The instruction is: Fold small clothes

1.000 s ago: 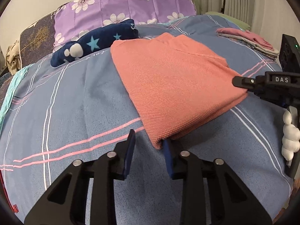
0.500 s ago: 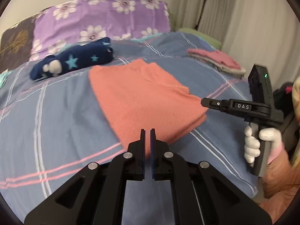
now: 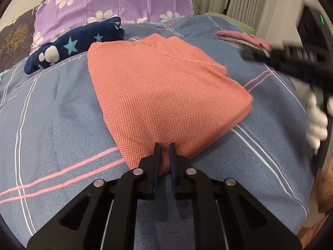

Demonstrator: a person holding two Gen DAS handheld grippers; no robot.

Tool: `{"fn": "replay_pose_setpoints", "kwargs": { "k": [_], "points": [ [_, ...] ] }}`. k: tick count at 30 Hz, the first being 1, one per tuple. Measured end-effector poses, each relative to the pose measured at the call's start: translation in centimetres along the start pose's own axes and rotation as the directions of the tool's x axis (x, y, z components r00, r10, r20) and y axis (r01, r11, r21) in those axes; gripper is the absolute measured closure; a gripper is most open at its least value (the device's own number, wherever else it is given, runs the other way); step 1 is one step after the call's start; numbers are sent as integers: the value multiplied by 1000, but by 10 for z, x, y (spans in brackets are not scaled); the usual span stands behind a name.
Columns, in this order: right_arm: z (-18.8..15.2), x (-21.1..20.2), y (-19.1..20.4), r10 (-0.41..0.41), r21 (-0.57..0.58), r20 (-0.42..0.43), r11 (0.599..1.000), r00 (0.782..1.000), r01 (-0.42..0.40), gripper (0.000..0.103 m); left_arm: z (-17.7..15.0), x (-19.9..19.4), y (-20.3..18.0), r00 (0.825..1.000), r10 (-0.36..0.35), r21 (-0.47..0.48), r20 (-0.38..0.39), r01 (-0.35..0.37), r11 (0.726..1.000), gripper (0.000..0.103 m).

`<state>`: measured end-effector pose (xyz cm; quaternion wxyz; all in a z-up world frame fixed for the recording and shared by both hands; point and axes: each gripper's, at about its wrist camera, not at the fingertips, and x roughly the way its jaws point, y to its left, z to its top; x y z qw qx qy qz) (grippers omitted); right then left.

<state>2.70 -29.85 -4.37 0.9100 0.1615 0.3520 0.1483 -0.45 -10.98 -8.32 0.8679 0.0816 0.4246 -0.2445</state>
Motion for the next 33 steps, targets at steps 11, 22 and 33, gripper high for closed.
{"fn": "replay_pose_setpoints", "kwargs": {
  "k": [11,22,33],
  "points": [
    [11,99,-20,-87,-33,-114,996,990,83,103,2,-17,11,997,-51,-78,57,56,995,82],
    [40,80,2,-81,-127,-59,989,995,73,97,25,15,32,997,76,-95,9,-75,993,48],
    [35,119,-30,-120,-66,-119,991,986,113,97,22,20,36,999,29,-121,27,-26,992,40]
  ]
}}
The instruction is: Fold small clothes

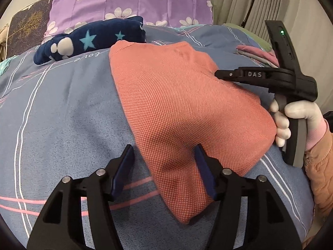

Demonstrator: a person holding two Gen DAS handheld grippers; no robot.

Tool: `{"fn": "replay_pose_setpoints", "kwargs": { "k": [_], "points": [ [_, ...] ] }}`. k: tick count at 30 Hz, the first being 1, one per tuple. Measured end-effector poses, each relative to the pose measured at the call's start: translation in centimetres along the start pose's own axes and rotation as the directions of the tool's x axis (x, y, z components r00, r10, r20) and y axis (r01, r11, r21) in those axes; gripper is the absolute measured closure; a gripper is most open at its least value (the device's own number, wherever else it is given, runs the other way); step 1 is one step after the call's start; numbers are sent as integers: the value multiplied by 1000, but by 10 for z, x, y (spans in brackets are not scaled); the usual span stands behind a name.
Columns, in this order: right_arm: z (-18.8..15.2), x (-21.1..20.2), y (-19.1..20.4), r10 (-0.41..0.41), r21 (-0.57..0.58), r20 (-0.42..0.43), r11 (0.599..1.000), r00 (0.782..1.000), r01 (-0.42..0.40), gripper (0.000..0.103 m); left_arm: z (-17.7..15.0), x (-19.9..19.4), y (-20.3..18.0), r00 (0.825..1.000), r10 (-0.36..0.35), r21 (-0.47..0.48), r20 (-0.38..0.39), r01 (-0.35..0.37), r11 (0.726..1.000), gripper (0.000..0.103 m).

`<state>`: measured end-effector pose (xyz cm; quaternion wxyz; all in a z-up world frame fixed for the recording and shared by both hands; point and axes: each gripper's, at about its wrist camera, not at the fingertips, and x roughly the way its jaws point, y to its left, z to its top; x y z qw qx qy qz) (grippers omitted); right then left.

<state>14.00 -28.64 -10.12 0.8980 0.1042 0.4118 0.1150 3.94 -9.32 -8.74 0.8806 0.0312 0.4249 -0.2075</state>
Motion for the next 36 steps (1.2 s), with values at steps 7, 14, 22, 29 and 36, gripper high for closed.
{"fn": "replay_pose_setpoints", "kwargs": {
  "k": [7,14,22,29,36],
  "points": [
    [1,-36,-18,104,105,5,989,995,-104,61,5,-12,7,998,-54,-30,20,55,998,40],
    [-13,-40,-22,156,98,-65,984,986,-149,48,22,-21,11,998,-37,-18,53,38,999,40],
    [-23,-35,-23,192,121,-94,976,977,-180,44,23,-12,13,999,-29,-29,22,30,999,40],
    [-24,-32,-22,236,117,-111,968,966,-223,40,26,1,18,998,-59,-49,-12,58,997,40],
    [-19,-24,-17,255,99,-144,965,956,-243,40,29,11,26,991,-127,-95,-28,124,988,37]
  ]
}}
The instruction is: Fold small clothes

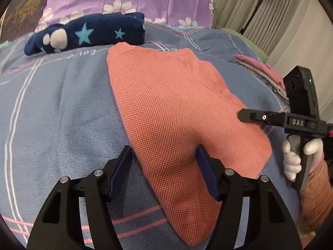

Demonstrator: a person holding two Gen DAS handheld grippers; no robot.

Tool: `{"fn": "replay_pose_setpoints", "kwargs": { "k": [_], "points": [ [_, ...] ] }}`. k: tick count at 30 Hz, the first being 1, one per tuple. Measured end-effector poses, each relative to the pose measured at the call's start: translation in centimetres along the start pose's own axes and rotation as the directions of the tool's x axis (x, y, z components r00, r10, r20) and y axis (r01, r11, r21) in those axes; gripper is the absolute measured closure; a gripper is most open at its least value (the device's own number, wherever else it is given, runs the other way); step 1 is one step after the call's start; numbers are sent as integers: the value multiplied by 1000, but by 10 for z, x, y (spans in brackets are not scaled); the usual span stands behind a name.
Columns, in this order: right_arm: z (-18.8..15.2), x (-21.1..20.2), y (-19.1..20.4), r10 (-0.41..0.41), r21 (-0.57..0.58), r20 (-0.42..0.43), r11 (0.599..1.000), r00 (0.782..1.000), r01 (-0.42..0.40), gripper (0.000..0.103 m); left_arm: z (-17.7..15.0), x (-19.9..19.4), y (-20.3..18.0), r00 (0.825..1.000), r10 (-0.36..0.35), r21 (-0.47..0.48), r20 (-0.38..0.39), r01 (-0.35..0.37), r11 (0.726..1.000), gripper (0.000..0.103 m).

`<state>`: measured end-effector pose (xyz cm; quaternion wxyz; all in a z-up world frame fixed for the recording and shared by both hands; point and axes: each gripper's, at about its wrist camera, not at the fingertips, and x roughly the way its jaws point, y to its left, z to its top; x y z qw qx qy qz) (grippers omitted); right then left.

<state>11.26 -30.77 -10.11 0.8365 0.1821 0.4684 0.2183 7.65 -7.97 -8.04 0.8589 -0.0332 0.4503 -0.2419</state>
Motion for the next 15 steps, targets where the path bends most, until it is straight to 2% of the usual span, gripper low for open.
{"fn": "replay_pose_setpoints", "kwargs": {
  "k": [6,11,15],
  "points": [
    [2,3,3,-3,-19,-21,1000,1000,3,40,4,1,15,996,-87,-100,-2,86,991,37],
    [-2,2,0,15,-7,-23,1000,1000,-15,40,3,2,10,997,-79,-75,-2,79,994,37],
    [10,12,1,35,-2,-48,999,998,-35,40,11,7,7,999,-52,-79,-9,51,996,42]
  ]
}}
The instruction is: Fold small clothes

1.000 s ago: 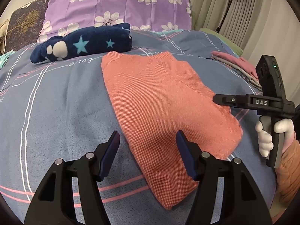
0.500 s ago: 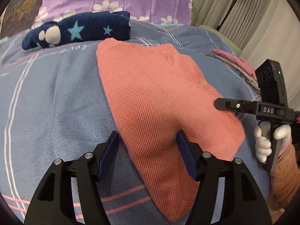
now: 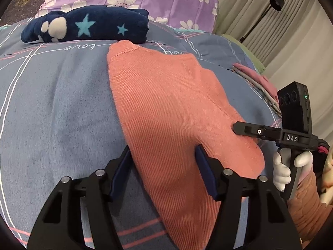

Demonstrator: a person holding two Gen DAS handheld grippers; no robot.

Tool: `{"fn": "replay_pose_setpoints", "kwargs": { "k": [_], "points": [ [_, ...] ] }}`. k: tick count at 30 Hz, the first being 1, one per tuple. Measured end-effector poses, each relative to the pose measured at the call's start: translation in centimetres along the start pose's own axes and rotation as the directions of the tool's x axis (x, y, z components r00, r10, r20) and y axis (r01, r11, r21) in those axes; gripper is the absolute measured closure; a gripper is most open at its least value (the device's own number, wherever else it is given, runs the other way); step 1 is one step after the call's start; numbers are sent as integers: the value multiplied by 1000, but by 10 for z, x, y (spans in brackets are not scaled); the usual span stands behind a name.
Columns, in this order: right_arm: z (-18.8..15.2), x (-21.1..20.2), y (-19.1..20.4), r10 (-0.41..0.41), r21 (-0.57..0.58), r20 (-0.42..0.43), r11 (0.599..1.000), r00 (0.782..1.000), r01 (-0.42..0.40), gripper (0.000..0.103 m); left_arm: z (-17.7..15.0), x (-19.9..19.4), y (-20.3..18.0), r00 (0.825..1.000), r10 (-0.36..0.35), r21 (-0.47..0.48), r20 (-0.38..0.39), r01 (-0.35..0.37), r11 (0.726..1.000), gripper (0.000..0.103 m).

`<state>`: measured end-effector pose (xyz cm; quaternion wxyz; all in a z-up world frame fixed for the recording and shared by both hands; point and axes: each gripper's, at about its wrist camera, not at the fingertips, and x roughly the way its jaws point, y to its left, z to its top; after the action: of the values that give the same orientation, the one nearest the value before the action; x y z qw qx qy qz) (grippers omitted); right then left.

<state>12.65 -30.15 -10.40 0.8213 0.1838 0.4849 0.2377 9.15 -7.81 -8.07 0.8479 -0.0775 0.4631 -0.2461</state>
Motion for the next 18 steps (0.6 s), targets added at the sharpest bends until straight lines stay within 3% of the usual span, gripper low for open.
{"fn": "replay_pose_setpoints", "kwargs": {
  "k": [5,7,13,16,18],
  "points": [
    [24,21,-1,46,2,-31,999,998,-46,41,15,13,2,1000,-2,3,-8,2,1000,46],
    [31,26,-1,41,-3,-32,999,999,-41,50,21,18,6,1000,-10,-21,-4,10,1000,47],
    [31,30,7,-16,-30,13,999,1000,16,67,30,24,-1,999,26,-5,24,-26,1000,60],
    [27,22,21,-66,-70,51,995,997,69,80,31,15,-14,996,75,48,51,-78,996,69],
    [24,10,37,-101,-117,102,987,990,113,81,32,5,-24,992,97,90,84,-105,990,72]
  ]
}}
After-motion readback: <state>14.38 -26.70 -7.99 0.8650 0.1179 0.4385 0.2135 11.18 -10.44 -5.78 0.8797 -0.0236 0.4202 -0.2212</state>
